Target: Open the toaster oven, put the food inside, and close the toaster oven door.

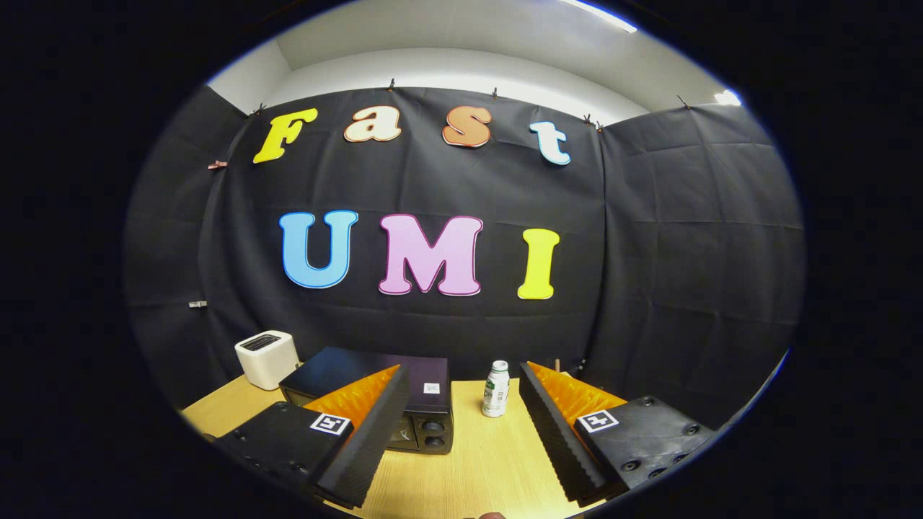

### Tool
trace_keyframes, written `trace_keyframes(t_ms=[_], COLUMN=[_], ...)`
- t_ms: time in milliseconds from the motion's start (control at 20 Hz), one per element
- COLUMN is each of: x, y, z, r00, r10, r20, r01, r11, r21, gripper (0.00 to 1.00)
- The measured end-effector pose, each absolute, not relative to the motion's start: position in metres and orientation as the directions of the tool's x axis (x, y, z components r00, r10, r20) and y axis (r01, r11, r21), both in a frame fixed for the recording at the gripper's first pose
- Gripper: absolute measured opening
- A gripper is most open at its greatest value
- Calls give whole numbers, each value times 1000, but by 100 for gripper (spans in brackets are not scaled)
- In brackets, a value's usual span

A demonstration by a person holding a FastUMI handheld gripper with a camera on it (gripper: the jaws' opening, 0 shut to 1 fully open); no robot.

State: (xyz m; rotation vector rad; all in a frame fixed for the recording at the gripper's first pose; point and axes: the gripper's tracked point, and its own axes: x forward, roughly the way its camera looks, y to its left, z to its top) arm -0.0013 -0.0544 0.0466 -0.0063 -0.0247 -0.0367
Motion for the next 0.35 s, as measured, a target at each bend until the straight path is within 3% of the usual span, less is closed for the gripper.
trace_keyframes(t_ms=[350], x=[-1], y=[-42], z=[34], r00=[1000], r10=[-4], r20=[-6], r01=[4], r11=[999], r21=[-42], gripper=[98])
